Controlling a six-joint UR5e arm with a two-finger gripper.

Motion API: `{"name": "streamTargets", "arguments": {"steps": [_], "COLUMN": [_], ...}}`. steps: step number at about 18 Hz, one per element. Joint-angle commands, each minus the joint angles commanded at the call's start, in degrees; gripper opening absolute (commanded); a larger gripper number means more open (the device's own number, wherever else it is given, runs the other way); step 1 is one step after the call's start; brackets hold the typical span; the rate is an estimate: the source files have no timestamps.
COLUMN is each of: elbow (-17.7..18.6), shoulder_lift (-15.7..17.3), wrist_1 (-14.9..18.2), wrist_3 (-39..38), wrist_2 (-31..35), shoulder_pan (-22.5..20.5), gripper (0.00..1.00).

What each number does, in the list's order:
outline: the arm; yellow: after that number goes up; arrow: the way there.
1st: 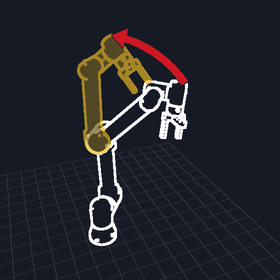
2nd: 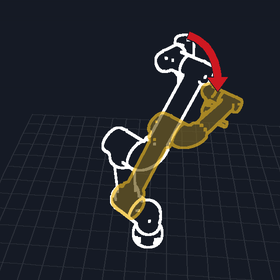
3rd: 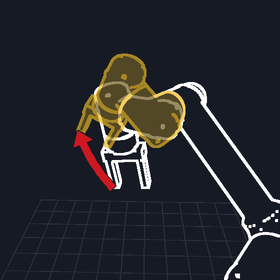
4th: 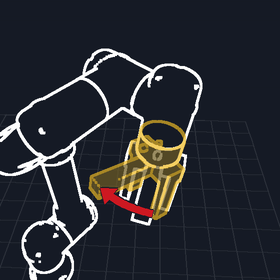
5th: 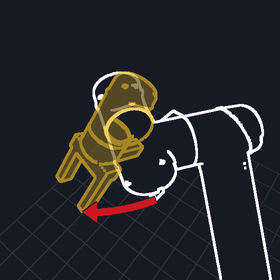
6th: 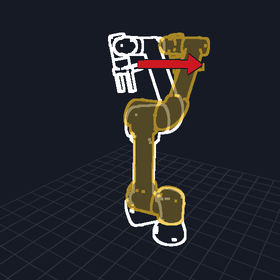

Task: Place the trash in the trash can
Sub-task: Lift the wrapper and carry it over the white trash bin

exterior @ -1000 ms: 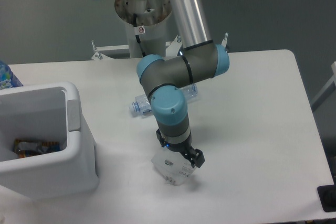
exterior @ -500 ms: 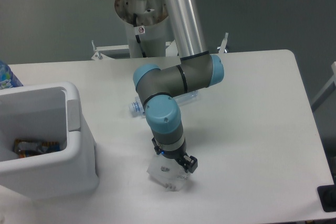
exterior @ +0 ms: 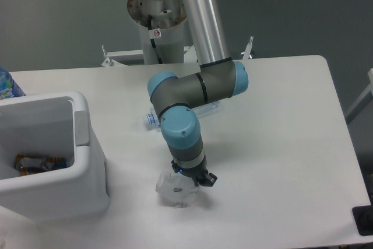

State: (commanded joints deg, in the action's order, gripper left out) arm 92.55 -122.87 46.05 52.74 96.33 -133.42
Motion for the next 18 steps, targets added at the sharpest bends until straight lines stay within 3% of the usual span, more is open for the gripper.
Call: {"name": "streamTargets", "arguments": {"steps": [4,11,13,18], "elbow": [-1.75,-13.70,-14.76,-14.94], "shoulder_lift": [2.81,4.04,4.83,11.59], "wrist_1": [0.00,-0.09,-0.09,-0.09], "wrist_3": [-3.41,-20.98,-26.25,-38.21], "wrist_2": [-0.61,-4.57,-5.44,-7.91], "shoulder_pan": [-0.26,-1.23,-1.23,0.61], "gripper": [0.00,0.00,0.00,0.00]}}
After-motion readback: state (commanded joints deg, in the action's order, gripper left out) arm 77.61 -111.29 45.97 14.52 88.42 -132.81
